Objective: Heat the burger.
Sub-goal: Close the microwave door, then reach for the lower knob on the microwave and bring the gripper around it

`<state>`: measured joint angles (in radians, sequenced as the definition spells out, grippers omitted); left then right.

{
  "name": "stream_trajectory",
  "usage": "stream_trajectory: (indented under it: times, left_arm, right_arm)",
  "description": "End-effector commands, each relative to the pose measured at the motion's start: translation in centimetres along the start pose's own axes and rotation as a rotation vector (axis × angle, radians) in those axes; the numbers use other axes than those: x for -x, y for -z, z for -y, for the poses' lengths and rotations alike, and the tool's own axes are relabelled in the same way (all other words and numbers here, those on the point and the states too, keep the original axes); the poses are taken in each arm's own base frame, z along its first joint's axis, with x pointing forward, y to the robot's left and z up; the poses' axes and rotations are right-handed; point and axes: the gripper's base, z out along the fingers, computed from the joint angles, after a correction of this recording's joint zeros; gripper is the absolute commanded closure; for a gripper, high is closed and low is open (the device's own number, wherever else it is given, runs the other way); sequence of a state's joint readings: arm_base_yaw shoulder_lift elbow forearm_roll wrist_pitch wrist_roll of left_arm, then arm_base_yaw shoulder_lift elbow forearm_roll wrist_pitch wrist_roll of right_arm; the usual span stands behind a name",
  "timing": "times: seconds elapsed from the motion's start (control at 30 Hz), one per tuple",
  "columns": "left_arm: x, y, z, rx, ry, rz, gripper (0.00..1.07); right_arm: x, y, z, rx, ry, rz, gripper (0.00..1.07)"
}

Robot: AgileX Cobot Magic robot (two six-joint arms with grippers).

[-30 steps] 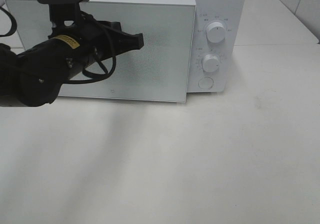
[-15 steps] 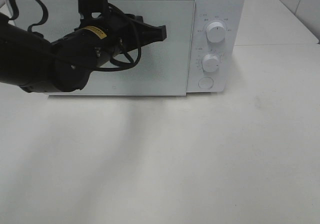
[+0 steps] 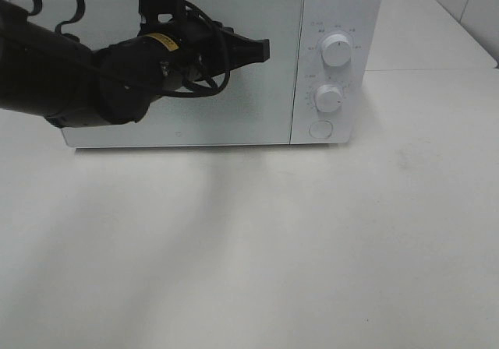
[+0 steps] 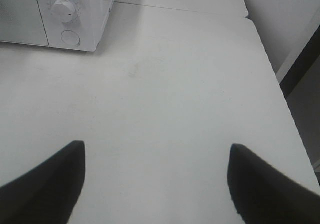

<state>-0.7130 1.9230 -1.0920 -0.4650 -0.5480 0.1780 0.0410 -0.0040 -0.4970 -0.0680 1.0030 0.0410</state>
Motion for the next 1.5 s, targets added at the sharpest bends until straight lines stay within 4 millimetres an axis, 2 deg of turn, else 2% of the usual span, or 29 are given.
stream_trajectory:
  times: [0.03, 0.13, 0.2, 0.23, 0.27, 0.3, 0.33, 0.37, 0.4, 0.53, 0.6, 0.73, 0.8, 1.0, 1.07, 1.13, 1.17, 1.2, 1.23, 1.27, 1.3, 1.37, 1.4, 1.47, 1.5]
  left_arm:
    - [1.1, 0.6, -0.1, 0.001, 0.000, -0.014, 1.07]
    - [0.9, 1.7, 0.3, -0.032, -0.030, -0.098, 1.05]
    - [0.8, 3.1, 0.7, -0.067, -0.028, -0.185, 0.89]
    - [0.8, 3.1, 0.7, -0.067, -0.028, -0.185, 0.89]
    - [0.8, 4.3, 0.8, -0.094, -0.026, -0.259, 0.65]
    - [0.8, 4.8, 0.9, -0.107, -0.025, -0.296, 0.51]
    - [0.8, 4.8, 0.9, -0.107, -0.025, -0.296, 0.51]
    - [0.8, 5.7, 1.0, -0.131, -0.023, -0.354, 0.20]
    - [0.8, 6.2, 1.1, -0.147, -0.023, -0.393, 0.04]
    - [1.1, 7.6, 1.4, -0.195, -0.056, -0.488, 0.07]
    - [1.0, 9.0, 1.5, -0.238, -0.129, -0.598, 0.07]
    - [1.0, 10.1, 1.4, -0.262, -0.173, -0.686, 0.07]
    - [0.6, 11.7, 1.4, -0.290, -0.194, -0.829, 0.07]
    - [0.6, 13.3, 0.7, -0.263, -0.213, -0.965, 0.07]
    - [1.2, 14.0, -0.7, -0.189, -0.174, -1.011, 0.07]
    - [1.4, 14.2, -1.3, -0.170, -0.161, -1.020, 0.07]
    - [2.2, 14.6, -2.8, -0.129, -0.125, -1.025, 0.07]
    - [2.2, 14.6, -2.8, -0.129, -0.125, -1.025, 0.07]
    - [2.6, 14.9, -3.6, -0.107, -0.103, -1.022, 0.07]
    - [3.6, 15.6, -5.1, -0.067, -0.062, -1.012, 0.07]
    - [3.6, 15.6, -5.1, -0.067, -0.062, -1.012, 0.07]
    - [5.0, 17.1, -7.5, -0.003, -0.001, -0.999, 0.07]
    - [5.0, 17.1, -7.5, -0.003, -0.001, -0.999, 0.07]
    - [6.4, 19.0, -9.8, 0.065, 0.056, -0.970, 0.07]
    - [6.4, 19.0, -9.8, 0.065, 0.056, -0.970, 0.07]
  right_arm:
    - [-0.1, 0.3, 0.0, -0.006, 0.002, 0.034, 0.31]
    - [-0.1, 0.3, 0.0, -0.006, 0.002, 0.034, 0.31]
    - [-0.1, 0.3, 0.0, -0.006, 0.002, 0.034, 0.31]
    - [-0.1, 0.3, 0.0, -0.006, 0.002, 0.034, 0.31]
    - [-0.1, 0.3, 0.0, -0.006, 0.002, 0.034, 0.31]
    - [-0.1, 0.3, 0.0, -0.006, 0.002, 0.034, 0.31]
    - [-0.1, 0.3, 0.0, -0.006, 0.002, 0.034, 0.31]
    - [-0.1, 0.3, 0.0, -0.006, 0.002, 0.034, 0.31]
    - [-0.1, 0.3, 0.0, -0.006, 0.002, 0.034, 0.31]
    - [-0.1, 0.3, 0.0, -0.006, 0.002, 0.034, 0.31]
    - [-0.1, 0.3, 0.0, -0.006, 0.002, 0.034, 0.31]
    - [-0.1, 0.3, 0.0, -0.006, 0.002, 0.034, 0.31]
    - [-0.1, 0.3, 0.0, -0.006, 0.002, 0.034, 0.31]
    - [-0.1, 0.3, 0.0, -0.006, 0.002, 0.034, 0.31]
    - [-0.1, 0.3, 0.0, -0.006, 0.001, 0.034, 0.31]
    - [-0.1, 0.3, 0.0, -0.006, 0.001, 0.034, 0.31]
    - [-0.1, 0.3, 0.0, -0.006, 0.001, 0.034, 0.31]
    - [-0.1, 0.3, 0.0, -0.006, 0.001, 0.034, 0.31]
    - [-0.1, 0.3, 0.0, -0.006, 0.001, 0.034, 0.31]
    - [-0.1, 0.3, 0.0, -0.006, 0.001, 0.034, 0.31]
    - [-0.1, 0.3, 0.0, -0.006, 0.001, 0.034, 0.31]
    - [-0.1, 0.3, 0.0, -0.006, 0.001, 0.034, 0.31]
    - [-0.1, 0.3, 0.0, -0.006, 0.001, 0.034, 0.31]
    - [-0.1, 0.3, 0.0, -0.006, 0.001, 0.034, 0.31]
    - [-0.1, 0.3, 0.0, -0.006, 0.001, 0.034, 0.31]
